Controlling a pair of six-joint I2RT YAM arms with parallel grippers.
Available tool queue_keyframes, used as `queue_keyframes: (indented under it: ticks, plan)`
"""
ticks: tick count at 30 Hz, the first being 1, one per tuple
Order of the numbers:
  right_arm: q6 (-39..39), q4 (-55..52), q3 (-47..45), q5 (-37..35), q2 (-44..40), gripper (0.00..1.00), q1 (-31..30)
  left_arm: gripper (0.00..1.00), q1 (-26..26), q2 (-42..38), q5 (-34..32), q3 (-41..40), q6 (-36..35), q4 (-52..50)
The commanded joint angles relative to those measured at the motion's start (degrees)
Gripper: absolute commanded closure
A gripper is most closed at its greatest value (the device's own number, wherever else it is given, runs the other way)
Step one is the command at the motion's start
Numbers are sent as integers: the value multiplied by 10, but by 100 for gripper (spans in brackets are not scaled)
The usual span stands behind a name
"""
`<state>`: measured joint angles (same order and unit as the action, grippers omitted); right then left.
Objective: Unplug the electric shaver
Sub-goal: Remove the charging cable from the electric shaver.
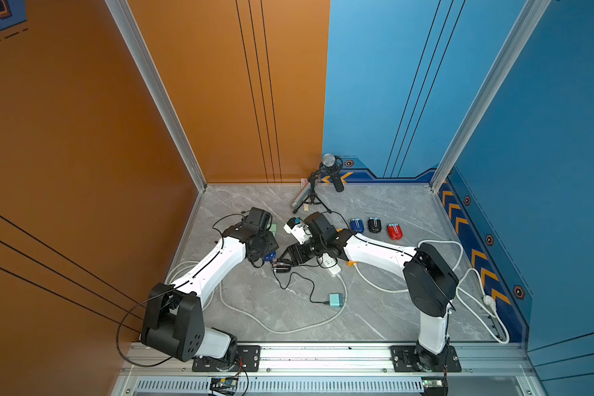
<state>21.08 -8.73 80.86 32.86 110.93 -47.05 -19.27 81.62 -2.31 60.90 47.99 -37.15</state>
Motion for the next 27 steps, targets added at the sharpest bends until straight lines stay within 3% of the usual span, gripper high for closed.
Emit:
queue_keyframes:
  ticks: [1,9,27]
  plan:
    - [16,26,22,43,17,36,-8,57,-17,-19,-14,30,25,-19]
    - [21,8,49,35,34,42,-11,56,-35,-31,-46,40,59,-20]
    - [89,54,62,15,38,70,8,55,-56,-48,-75,26,157,-18]
